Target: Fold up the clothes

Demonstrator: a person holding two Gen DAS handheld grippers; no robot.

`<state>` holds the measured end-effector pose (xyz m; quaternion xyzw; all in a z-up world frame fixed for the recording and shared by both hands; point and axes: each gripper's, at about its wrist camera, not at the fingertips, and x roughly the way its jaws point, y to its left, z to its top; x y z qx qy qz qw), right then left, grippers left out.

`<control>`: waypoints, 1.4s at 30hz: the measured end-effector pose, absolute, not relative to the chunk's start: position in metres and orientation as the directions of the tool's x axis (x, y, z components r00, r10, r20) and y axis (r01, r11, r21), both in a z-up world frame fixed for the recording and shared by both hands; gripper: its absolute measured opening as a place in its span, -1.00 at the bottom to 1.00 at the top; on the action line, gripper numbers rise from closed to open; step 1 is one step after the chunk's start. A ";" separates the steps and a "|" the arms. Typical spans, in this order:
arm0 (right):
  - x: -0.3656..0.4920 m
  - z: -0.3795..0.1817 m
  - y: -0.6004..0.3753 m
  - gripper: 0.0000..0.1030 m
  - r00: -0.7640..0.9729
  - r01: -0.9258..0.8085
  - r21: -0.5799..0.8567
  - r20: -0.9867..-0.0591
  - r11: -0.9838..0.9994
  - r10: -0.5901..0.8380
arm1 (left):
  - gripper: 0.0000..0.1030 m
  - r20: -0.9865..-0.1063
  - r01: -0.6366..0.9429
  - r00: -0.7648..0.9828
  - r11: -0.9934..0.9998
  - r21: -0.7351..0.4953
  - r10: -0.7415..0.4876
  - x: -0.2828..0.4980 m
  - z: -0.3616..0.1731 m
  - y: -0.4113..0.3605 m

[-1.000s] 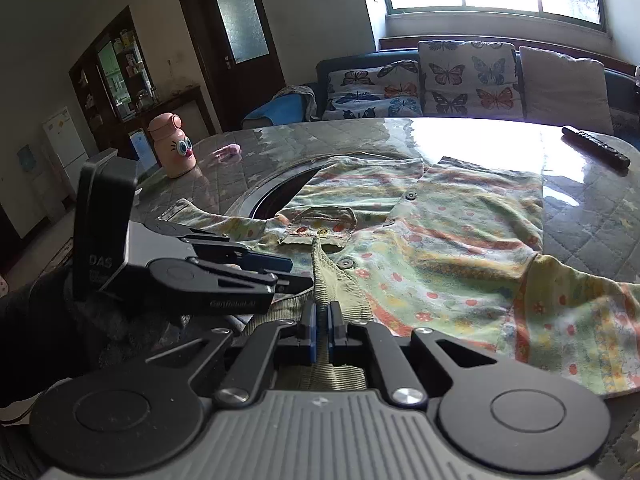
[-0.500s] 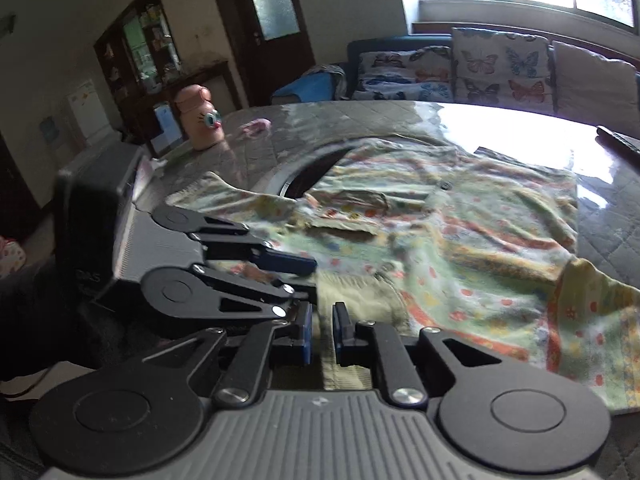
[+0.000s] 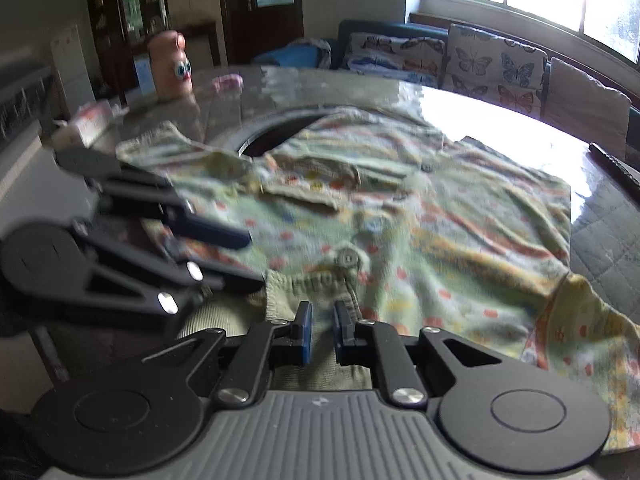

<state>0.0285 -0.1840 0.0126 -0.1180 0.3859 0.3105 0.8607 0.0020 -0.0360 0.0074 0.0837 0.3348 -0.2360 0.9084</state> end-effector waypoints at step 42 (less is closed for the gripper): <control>0.108 -0.006 -0.396 -0.38 0.746 0.076 -0.003 -0.663 0.997 -0.059 | -0.35 -0.647 0.624 0.574 0.780 -0.051 -0.502 0.018 -0.004 -0.093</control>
